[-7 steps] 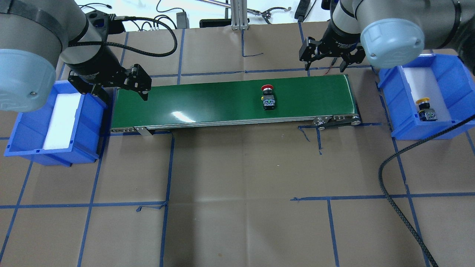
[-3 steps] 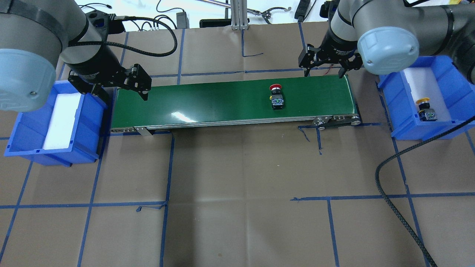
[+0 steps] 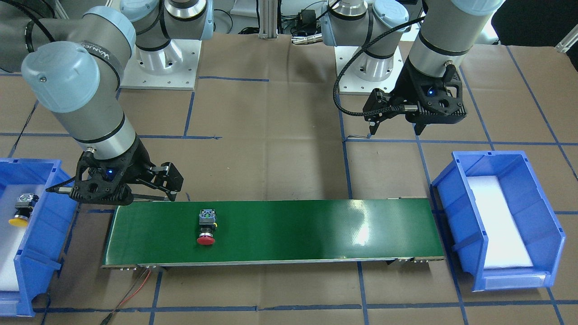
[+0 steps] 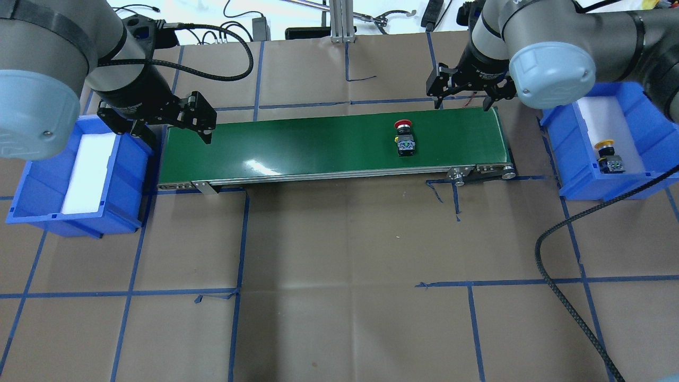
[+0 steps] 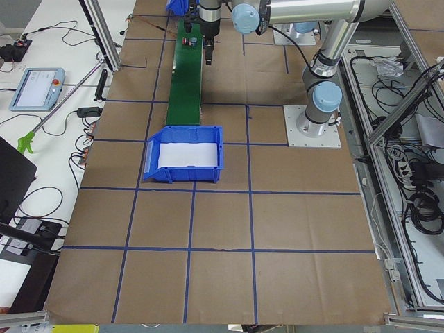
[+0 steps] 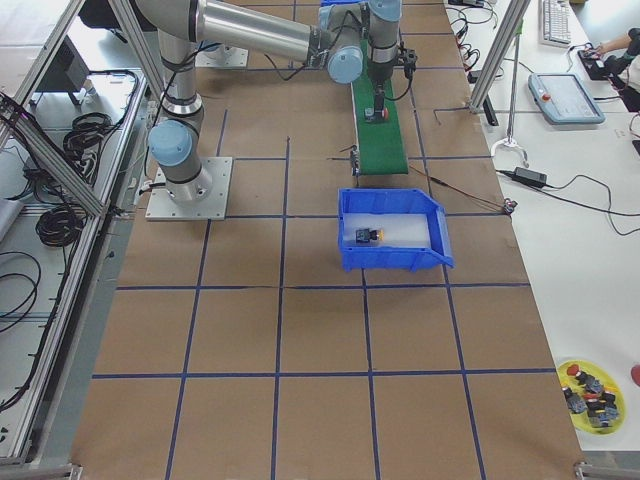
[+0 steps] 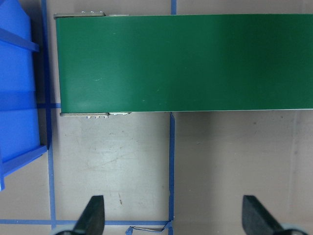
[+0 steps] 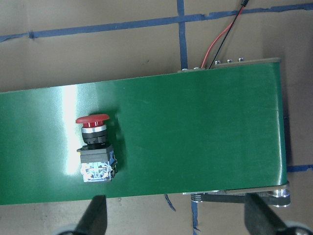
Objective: Transport two buttons from left to right
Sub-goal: 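Lower the right gripper onto the red button and close on it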
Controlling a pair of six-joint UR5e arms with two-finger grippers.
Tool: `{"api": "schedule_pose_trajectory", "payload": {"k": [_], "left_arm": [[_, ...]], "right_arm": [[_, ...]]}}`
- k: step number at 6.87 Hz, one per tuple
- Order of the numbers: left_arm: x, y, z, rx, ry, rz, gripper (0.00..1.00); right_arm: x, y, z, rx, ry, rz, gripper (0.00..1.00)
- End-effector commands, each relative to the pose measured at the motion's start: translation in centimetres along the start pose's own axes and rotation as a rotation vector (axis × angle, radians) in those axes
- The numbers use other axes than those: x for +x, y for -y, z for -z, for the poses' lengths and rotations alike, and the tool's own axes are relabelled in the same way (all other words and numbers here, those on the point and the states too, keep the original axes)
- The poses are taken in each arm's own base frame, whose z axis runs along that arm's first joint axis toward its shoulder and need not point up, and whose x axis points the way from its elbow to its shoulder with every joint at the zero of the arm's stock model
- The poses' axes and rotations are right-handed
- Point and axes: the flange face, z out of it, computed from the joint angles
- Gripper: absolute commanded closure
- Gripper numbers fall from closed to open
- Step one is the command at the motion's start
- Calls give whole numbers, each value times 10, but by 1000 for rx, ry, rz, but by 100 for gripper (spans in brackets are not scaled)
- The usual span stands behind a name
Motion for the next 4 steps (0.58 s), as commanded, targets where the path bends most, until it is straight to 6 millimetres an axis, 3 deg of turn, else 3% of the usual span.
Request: {"api": "schedule_pose_trajectory", "payload": {"k": [1, 4], "left_arm": [[0, 0, 0, 0, 0, 0, 0], [1, 0, 0, 0, -2, 0, 0]], "right_arm": [[1, -6, -16, 41, 4, 3, 0], [2, -11, -40, 67, 8, 1, 1]]}}
